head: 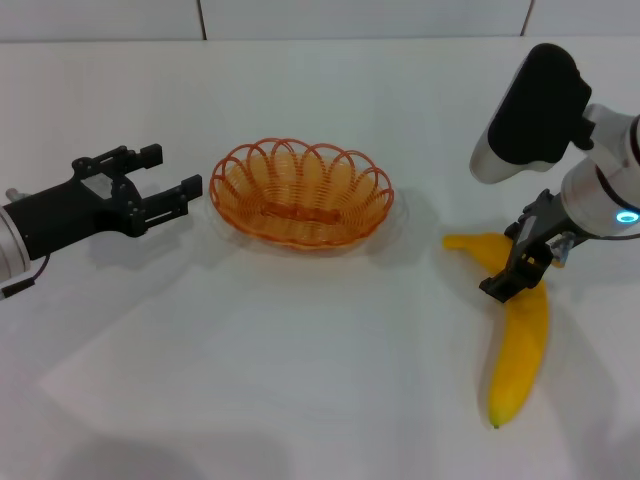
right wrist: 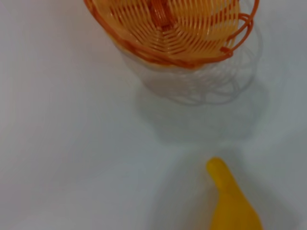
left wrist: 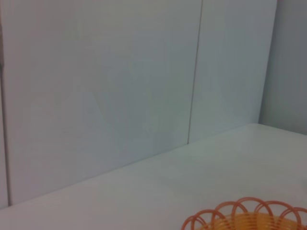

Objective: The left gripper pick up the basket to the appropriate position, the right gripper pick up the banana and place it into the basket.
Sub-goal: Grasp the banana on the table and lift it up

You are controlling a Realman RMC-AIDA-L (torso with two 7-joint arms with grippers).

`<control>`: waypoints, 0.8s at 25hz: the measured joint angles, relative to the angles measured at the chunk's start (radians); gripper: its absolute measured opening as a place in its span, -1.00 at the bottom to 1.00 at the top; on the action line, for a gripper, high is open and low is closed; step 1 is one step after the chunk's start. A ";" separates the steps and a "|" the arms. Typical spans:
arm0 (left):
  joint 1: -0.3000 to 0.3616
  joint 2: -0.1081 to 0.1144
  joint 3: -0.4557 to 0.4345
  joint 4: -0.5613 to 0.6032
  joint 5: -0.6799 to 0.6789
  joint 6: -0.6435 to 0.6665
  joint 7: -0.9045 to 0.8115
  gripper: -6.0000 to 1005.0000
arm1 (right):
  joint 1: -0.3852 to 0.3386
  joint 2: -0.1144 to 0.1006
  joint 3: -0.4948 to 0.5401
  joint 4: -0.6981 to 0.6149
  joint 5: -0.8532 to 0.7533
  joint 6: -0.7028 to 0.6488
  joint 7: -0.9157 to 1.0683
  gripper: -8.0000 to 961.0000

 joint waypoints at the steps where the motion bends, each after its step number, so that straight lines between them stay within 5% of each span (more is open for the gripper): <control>1: 0.000 0.000 0.000 0.000 0.000 0.000 0.000 0.50 | 0.000 0.000 0.001 0.000 0.000 0.000 0.000 0.39; 15: -0.001 0.001 0.000 0.000 0.000 0.000 0.000 0.50 | 0.003 -0.001 0.017 -0.001 0.004 -0.003 0.016 0.34; 20: -0.001 0.000 0.000 0.000 0.000 -0.010 0.000 0.50 | 0.002 -0.002 0.018 -0.037 0.006 -0.003 0.023 0.05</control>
